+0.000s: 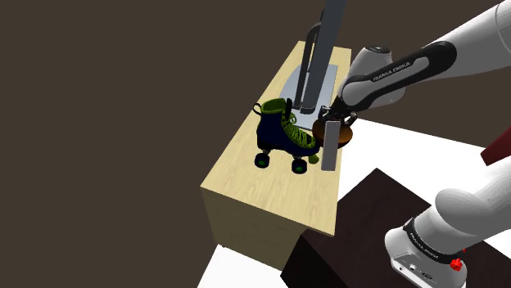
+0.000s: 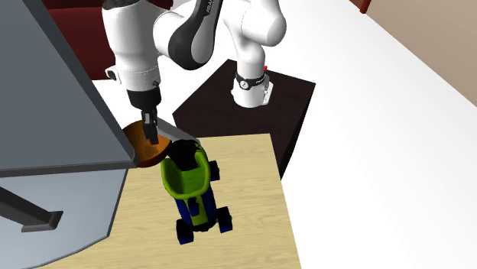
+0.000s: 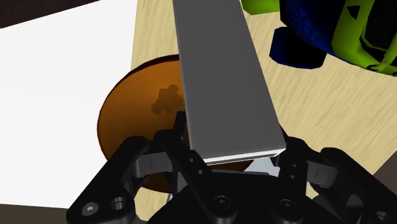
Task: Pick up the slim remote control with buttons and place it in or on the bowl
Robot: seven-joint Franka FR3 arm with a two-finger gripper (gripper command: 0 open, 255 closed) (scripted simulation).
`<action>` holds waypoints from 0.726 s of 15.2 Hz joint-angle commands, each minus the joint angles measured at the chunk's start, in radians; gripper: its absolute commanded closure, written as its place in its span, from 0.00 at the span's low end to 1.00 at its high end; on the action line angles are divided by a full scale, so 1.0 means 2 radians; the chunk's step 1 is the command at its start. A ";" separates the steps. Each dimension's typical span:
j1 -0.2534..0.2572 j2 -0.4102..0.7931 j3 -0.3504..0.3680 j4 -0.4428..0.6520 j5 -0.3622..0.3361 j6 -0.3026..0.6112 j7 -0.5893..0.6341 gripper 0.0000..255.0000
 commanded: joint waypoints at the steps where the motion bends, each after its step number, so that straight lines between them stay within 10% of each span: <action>1: 0.004 0.005 0.004 -0.009 0.000 -0.052 0.005 1.00; 7: 0.005 0.005 0.003 -0.009 0.000 -0.052 0.005 1.00; 8: 0.002 0.001 -0.002 -0.010 0.002 -0.055 -0.004 0.00; 11: 0.007 0.002 0.007 0.002 -0.001 -0.066 0.013 0.00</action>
